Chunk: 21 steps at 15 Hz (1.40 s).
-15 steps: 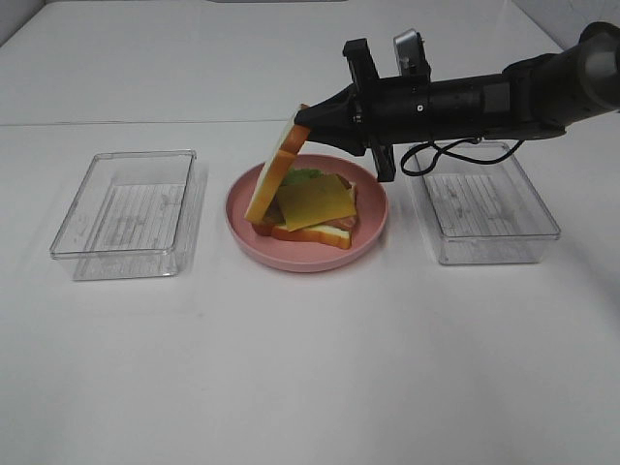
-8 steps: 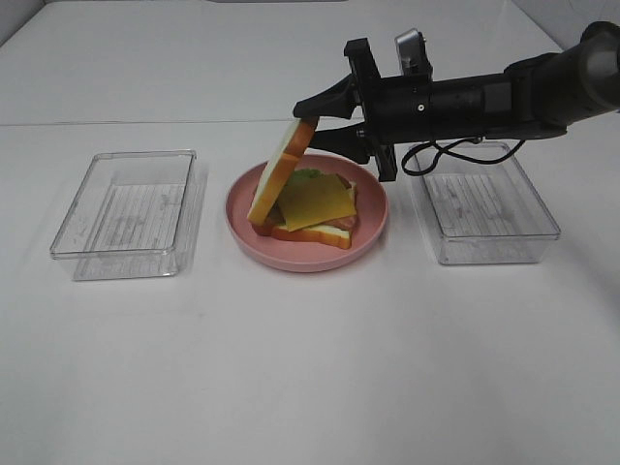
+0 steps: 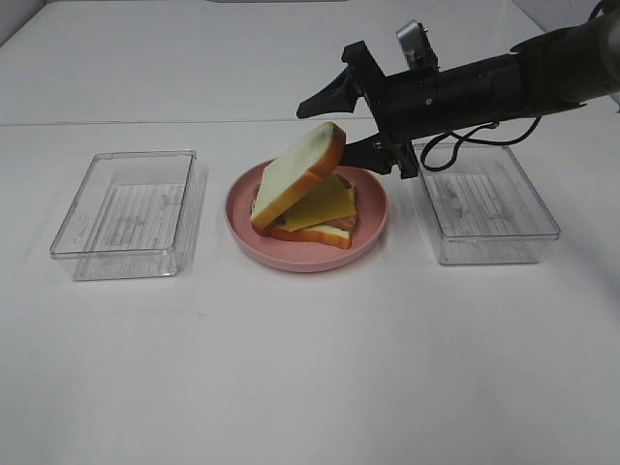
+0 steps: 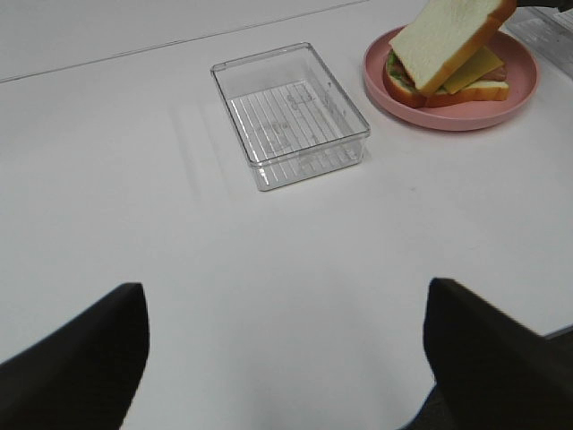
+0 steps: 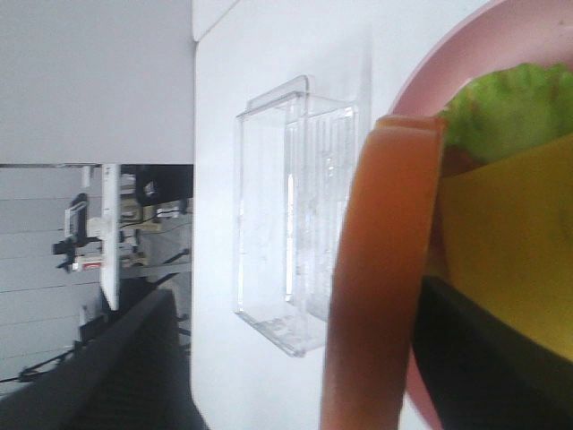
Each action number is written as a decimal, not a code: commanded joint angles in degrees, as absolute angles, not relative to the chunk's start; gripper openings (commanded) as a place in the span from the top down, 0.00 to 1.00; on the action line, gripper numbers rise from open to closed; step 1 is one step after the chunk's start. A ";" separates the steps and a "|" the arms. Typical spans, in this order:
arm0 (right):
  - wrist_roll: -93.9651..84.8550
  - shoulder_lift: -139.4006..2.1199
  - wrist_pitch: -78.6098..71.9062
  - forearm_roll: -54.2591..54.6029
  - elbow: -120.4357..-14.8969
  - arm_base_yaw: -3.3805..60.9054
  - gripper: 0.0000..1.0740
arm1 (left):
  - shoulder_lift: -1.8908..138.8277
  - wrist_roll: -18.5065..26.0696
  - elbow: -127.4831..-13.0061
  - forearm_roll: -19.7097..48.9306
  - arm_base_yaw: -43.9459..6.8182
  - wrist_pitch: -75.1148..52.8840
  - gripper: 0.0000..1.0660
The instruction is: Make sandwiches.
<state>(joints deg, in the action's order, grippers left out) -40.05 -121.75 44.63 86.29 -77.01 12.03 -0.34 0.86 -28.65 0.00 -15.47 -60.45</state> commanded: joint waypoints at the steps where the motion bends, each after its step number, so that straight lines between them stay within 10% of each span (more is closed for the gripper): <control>1: -37.82 -120.38 42.51 81.76 -77.46 11.86 0.35 | -1.66 0.86 -28.53 0.00 -15.36 -59.87 0.25; 21: -4.64 -90.18 74.03 5.16 -85.08 11.86 0.35 | -1.66 0.86 -28.53 0.00 -15.36 -59.87 0.25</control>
